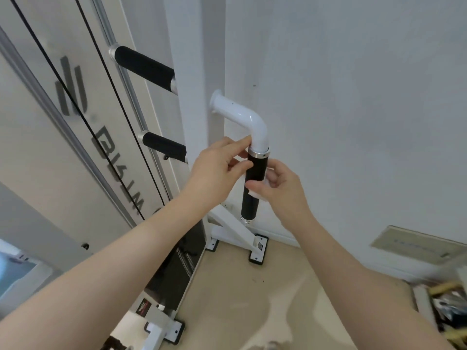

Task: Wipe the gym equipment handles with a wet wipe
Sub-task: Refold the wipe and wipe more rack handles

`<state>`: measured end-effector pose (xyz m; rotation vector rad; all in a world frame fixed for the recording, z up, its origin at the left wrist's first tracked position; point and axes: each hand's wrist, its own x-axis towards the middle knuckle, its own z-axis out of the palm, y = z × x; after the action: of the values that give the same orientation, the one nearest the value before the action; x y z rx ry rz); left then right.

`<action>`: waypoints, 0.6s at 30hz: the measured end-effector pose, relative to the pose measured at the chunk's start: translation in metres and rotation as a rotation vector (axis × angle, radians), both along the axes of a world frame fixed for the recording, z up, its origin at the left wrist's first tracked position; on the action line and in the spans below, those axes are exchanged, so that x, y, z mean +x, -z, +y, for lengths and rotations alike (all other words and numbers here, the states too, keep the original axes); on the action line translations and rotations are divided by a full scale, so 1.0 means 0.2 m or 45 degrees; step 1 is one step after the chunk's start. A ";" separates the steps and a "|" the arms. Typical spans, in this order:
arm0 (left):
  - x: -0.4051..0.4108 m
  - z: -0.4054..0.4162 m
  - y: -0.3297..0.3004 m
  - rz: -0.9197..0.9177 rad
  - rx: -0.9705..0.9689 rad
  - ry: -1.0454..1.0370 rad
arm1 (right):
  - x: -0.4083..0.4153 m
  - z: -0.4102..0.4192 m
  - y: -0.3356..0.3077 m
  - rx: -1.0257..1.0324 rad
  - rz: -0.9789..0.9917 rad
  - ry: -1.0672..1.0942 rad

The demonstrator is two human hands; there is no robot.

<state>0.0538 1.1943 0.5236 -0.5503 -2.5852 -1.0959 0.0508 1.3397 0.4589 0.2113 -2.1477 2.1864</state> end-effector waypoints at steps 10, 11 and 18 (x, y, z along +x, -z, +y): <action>-0.05 -0.01 0.03 -0.073 0.209 0.133 | 0.06 -0.12 0.03 0.008 0.050 0.422; -0.06 -0.01 0.03 -0.084 0.236 0.151 | 0.04 -0.13 -0.02 -0.029 0.120 0.458; -0.09 -0.03 0.01 -0.142 0.365 0.222 | 0.09 -0.15 0.10 0.201 -0.078 0.432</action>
<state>0.0353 1.1890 0.5215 -0.6693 -2.4426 -1.5640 0.0687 1.3095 0.4384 -0.2016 -2.1958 1.8620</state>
